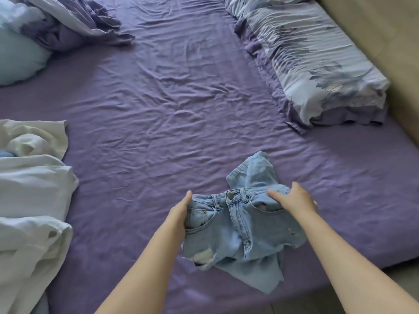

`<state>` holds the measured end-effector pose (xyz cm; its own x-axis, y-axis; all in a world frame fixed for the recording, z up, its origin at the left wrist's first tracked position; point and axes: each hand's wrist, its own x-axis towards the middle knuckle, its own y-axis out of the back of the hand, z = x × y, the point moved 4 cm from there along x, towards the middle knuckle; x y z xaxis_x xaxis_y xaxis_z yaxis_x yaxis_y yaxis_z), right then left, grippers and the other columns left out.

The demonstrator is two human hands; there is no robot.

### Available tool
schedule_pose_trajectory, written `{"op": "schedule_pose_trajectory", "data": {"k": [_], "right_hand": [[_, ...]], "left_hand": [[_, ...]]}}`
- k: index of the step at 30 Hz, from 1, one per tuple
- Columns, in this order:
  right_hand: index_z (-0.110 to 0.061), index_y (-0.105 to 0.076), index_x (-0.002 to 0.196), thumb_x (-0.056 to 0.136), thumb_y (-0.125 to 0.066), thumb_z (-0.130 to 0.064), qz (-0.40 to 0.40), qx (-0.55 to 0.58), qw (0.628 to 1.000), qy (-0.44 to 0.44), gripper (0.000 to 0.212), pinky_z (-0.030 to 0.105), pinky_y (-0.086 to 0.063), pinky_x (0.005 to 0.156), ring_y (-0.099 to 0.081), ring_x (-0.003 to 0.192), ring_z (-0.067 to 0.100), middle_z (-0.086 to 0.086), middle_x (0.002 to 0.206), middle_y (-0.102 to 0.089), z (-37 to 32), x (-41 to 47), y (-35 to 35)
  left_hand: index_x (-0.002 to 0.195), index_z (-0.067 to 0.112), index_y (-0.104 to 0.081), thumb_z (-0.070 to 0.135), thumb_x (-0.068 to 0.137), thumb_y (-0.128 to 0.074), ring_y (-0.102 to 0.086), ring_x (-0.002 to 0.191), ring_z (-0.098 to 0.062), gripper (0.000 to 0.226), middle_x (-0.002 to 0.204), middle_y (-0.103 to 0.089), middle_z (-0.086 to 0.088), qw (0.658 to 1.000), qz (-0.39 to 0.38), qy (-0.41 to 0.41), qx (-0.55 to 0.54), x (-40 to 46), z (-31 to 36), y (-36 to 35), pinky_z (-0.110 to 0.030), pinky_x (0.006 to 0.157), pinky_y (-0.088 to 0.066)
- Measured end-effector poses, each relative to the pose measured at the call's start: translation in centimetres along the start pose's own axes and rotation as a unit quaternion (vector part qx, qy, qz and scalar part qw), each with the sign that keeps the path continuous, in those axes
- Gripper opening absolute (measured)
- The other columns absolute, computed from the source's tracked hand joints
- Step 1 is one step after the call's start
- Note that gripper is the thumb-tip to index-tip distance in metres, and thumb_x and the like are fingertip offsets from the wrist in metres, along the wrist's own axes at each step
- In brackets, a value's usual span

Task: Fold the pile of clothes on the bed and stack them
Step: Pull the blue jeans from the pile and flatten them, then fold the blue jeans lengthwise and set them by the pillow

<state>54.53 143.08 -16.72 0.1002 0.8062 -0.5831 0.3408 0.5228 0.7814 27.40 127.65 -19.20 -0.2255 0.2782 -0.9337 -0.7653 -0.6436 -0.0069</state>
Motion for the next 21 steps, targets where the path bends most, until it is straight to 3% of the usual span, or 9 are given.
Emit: {"op": "schedule_pose_trajectory", "data": {"k": [2,5,7,11,14,16,17,19,21], "right_hand": [[-0.017,-0.057,0.118,0.077,-0.071,-0.052,-0.009,0.069,0.997,0.02,0.056,0.044,-0.037,0.1,-0.053,0.116,0.029,0.008,0.122,-0.061,-0.8,-0.3,1.6],[-0.014,-0.06,0.1,0.078,-0.076,-0.023,0.01,0.183,0.978,0.1,0.029,0.037,-0.044,0.086,-0.057,0.095,0.025,0.008,0.103,-0.064,-2.9,-1.7,5.3],[-0.015,-0.054,0.099,0.079,-0.072,-0.009,0.054,0.222,0.961,0.153,0.027,0.037,-0.042,0.079,-0.052,0.089,0.021,0.008,0.097,-0.059,-4.6,-3.0,8.4],[-0.016,-0.047,0.103,0.082,-0.066,0.0,0.09,0.31,0.923,0.209,0.032,0.036,-0.041,0.079,-0.051,0.091,0.022,0.012,0.104,-0.056,-8.4,-6.1,15.1],[-0.018,-0.039,0.134,0.085,-0.067,-0.003,0.037,0.425,0.874,0.231,0.059,0.026,-0.047,0.069,-0.057,0.087,0.013,0.005,0.115,-0.054,-11.5,-10.1,20.0],[-0.013,-0.029,0.146,0.081,-0.074,-0.012,0.006,0.45,0.857,0.252,0.08,0.022,-0.048,0.075,-0.055,0.104,0.012,0.0,0.125,-0.045,-13.2,-13.0,22.9],[-0.007,-0.032,0.145,0.077,-0.077,-0.015,-0.007,0.455,0.85,0.266,0.081,0.027,-0.05,0.083,-0.052,0.115,0.017,0.004,0.13,-0.045,-13.9,-14.3,24.2],[0.006,-0.052,0.124,0.073,-0.078,-0.014,-0.023,0.469,0.83,0.301,0.061,0.039,-0.054,0.087,-0.059,0.113,0.032,0.021,0.124,-0.058,-15.2,-17.0,26.4],[-0.001,-0.065,0.101,0.077,-0.075,-0.007,0.035,0.43,0.839,0.331,0.027,0.032,-0.057,0.077,-0.068,0.092,0.029,0.022,0.108,-0.068,-16.2,-19.8,28.4]], "left_hand": [[0.108,0.004,-0.066,0.044,0.09,-0.06,-0.072,0.079,-0.029,0.044,0.097,-0.073,-0.018,0.996,-0.092,0.013,-0.003,-2.2,1.8,-0.2,-0.037,0.07,-0.056],[0.109,-0.002,-0.066,0.029,0.092,-0.059,-0.07,0.085,-0.029,0.035,0.104,-0.07,-0.021,0.988,-0.139,-0.059,0.007,-5.4,5.5,0.1,-0.038,0.074,-0.056],[0.11,-0.006,-0.065,0.02,0.09,-0.062,-0.068,0.087,-0.031,0.033,0.106,-0.069,-0.023,0.98,-0.141,-0.14,0.005,-8.1,8.8,0.3,-0.04,0.079,-0.057],[0.097,-0.003,-0.065,0.008,0.085,-0.067,-0.071,0.071,-0.025,0.016,0.086,-0.073,-0.016,0.953,-0.151,-0.263,0.022,-14.9,15.6,0.5,-0.035,0.069,-0.06],[0.103,-0.004,-0.066,0.003,0.084,-0.066,-0.069,0.08,-0.028,0.02,0.093,-0.072,-0.017,0.931,-0.17,-0.32,0.049,-20.6,19.6,0.7,-0.041,0.082,-0.057],[0.105,-0.004,-0.065,0.003,0.086,-0.065,-0.066,0.082,-0.028,0.021,0.097,-0.069,-0.019,0.918,-0.179,-0.348,0.062,-24.4,21.5,0.8,-0.041,0.086,-0.053],[0.102,-0.003,-0.065,0.002,0.086,-0.063,-0.066,0.078,-0.026,0.017,0.093,-0.068,-0.018,0.912,-0.18,-0.362,0.069,-26.1,22.4,1.0,-0.038,0.082,-0.053],[0.094,-0.004,-0.065,-0.003,0.088,-0.056,-0.063,0.07,-0.023,0.011,0.087,-0.064,-0.017,0.898,-0.184,-0.389,0.094,-29.2,24.1,1.5,-0.03,0.069,-0.053],[0.095,-0.009,-0.063,-0.009,0.086,-0.048,-0.06,0.076,-0.025,0.017,0.09,-0.062,-0.019,0.878,-0.197,-0.418,0.126,-31.9,25.7,2.5,-0.028,0.067,-0.053]]}}
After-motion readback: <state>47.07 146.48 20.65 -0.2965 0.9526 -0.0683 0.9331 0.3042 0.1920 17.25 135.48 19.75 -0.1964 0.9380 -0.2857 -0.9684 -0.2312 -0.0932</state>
